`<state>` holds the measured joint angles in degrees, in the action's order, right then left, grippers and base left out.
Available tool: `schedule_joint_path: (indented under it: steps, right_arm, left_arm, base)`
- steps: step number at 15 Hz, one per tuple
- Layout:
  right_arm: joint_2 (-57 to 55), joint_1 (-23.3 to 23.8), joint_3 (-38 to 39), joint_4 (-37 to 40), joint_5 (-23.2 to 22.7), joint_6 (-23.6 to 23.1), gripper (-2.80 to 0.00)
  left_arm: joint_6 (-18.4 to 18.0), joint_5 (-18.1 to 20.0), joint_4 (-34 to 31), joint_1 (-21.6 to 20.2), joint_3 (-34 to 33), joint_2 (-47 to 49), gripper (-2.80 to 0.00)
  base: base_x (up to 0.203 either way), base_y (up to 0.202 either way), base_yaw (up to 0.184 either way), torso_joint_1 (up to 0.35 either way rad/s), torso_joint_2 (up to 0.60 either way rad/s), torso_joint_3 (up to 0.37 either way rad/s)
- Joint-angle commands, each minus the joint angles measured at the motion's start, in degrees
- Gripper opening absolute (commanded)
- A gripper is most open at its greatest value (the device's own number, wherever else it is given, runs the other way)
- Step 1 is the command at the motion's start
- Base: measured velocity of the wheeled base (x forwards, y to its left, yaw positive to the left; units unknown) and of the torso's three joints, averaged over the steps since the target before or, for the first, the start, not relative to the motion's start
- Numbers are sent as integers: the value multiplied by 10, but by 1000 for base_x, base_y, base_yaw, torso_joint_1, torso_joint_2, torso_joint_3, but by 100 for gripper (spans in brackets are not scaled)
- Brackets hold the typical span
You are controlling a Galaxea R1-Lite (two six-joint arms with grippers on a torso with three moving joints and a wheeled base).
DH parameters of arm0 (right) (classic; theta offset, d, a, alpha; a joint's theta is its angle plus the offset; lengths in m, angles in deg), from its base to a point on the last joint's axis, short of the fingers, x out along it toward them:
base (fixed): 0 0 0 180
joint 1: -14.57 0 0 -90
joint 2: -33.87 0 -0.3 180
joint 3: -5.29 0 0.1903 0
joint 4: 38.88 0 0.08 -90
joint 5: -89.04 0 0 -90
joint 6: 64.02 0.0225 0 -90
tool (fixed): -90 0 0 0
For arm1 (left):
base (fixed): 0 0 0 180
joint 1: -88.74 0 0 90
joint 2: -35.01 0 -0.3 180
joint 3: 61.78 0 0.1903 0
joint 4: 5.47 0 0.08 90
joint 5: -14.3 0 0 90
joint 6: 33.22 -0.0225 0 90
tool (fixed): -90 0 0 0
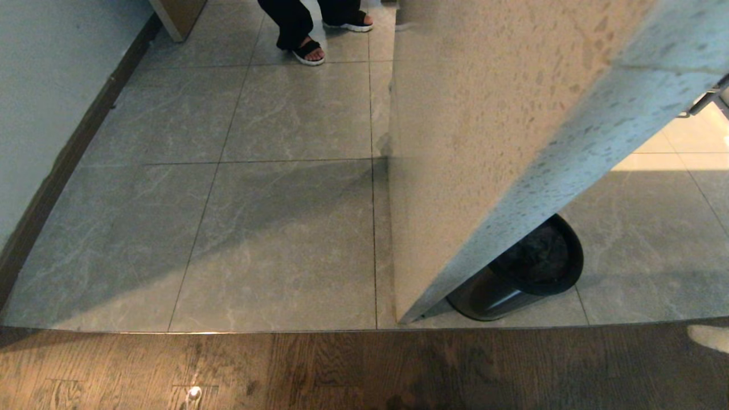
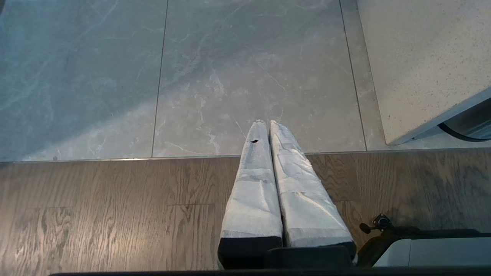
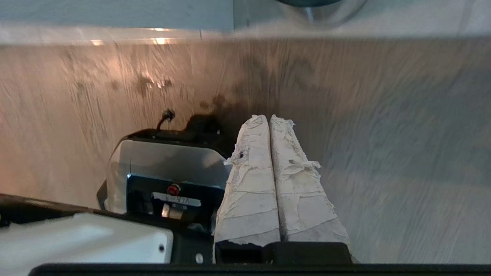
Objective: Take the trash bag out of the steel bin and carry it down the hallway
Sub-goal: Place the outer trash can on the ground
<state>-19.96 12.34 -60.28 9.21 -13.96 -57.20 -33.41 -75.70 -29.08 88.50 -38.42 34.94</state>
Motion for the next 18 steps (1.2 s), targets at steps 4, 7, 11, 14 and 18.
schedule_joint_path:
  steps: [4, 7, 11, 14, 18]
  right_arm:
    - [-313, -17, -13, -204, -12, 1, -280]
    - [-407, -21, -26, -316, -13, 0, -280]
    - [-485, -53, -60, -388, -16, -3, 0]
    - [-509, -68, -46, -452, -16, -2, 0]
    - [-540, -72, -32, -499, -16, -6, 0]
  left_arm:
    - [0, 0, 0, 0, -1, 1, -280]
    - [0, 0, 0, 0, -1, 1, -280]
    - [0, 0, 0, 0, -2, 1, -280]
    - [0, 0, 0, 0, -2, 1, -280]
    - [0, 0, 0, 0, -2, 1, -280]
  base:
    - [0, 0, 0, 0, 0, 0]
    - [0, 0, 0, 0, 0, 0]
    - [0, 0, 0, 0, 0, 0]
    - [0, 0, 0, 0, 0, 0]
    - [0, 0, 0, 0, 0, 0]
